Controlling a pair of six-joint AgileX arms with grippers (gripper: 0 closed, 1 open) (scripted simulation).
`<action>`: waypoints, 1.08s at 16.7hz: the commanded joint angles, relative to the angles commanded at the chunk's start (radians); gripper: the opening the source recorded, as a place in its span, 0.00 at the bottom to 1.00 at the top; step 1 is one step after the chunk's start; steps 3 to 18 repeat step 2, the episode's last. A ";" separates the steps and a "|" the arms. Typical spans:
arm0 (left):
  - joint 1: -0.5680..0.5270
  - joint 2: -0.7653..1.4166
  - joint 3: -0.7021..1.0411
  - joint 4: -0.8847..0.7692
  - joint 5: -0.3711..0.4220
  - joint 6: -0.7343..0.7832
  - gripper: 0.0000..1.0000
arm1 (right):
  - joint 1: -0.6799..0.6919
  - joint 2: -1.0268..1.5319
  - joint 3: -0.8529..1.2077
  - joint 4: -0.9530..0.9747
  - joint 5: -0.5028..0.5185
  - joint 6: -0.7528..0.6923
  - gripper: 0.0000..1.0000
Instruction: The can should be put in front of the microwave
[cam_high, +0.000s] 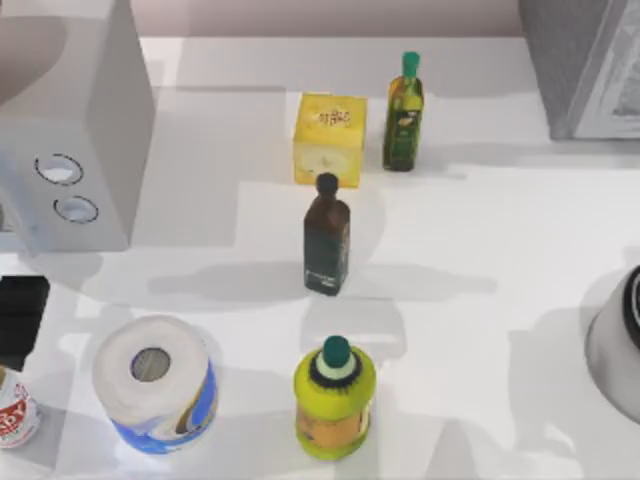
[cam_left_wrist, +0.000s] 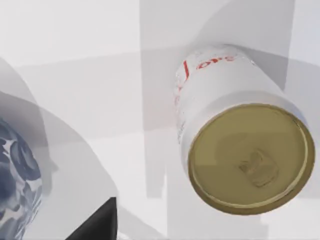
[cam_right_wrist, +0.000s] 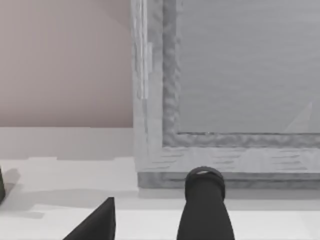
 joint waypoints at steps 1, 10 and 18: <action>0.000 -0.004 0.012 -0.013 0.000 0.000 1.00 | 0.000 0.000 0.000 0.000 0.000 0.000 1.00; -0.001 -0.006 0.016 -0.017 0.000 0.000 1.00 | 0.000 0.000 0.000 0.000 0.000 0.000 1.00; -0.001 -0.006 0.016 -0.017 0.000 0.000 1.00 | 0.000 0.000 0.000 0.000 0.000 0.000 1.00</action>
